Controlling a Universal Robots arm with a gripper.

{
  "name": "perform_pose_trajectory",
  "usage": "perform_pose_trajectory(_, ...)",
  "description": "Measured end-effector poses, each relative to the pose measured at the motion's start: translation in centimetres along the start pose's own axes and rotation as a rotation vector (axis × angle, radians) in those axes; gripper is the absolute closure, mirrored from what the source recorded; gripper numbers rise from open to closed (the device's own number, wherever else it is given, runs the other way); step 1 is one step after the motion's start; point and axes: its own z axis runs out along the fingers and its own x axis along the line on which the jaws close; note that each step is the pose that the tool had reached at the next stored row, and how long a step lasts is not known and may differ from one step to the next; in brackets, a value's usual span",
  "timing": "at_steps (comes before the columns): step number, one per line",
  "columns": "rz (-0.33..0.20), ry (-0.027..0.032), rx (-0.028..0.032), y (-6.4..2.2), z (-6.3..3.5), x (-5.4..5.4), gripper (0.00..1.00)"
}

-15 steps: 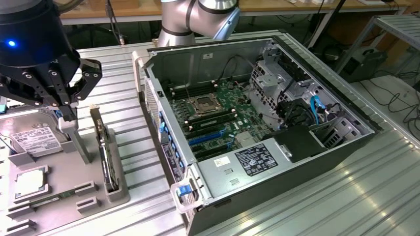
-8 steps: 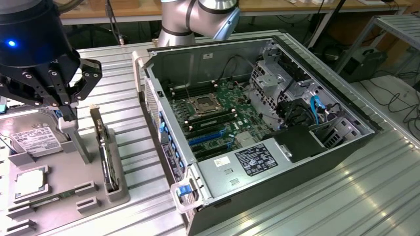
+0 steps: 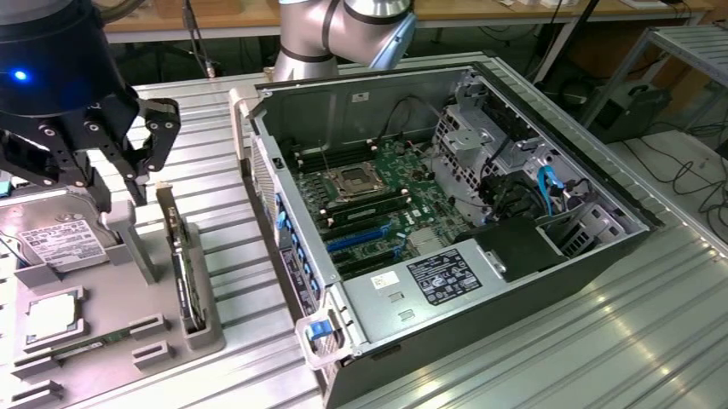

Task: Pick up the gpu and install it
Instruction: 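Pick up the gpu and move the gpu toward the slot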

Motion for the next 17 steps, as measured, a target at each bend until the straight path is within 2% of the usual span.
perform_pose_trajectory(1, 0.0, 0.0, 0.0, 0.0, 0.0, 0.0, 0.64)
perform_pose_trajectory(2, 0.0, 0.0, 0.0, 0.0, 0.0, 0.0, 0.64)
perform_pose_trajectory(5, 0.0, 0.0, 0.0, 0.0, 0.0, 0.0, 0.46)
perform_pose_trajectory(7, 0.0, 0.0, 0.0, 0.0, 0.0, 0.0, 0.46)
perform_pose_trajectory(8, 0.0, 0.0, 0.0, 0.0, 0.0, 0.0, 0.4)
perform_pose_trajectory(13, 0.0, -0.0002, 0.0005, 0.01, 0.02, 0.0, 0.4)
perform_pose_trajectory(17, -0.008, -0.0005, 0.0117, 0.39, 0.1, 0.03, 0.4)
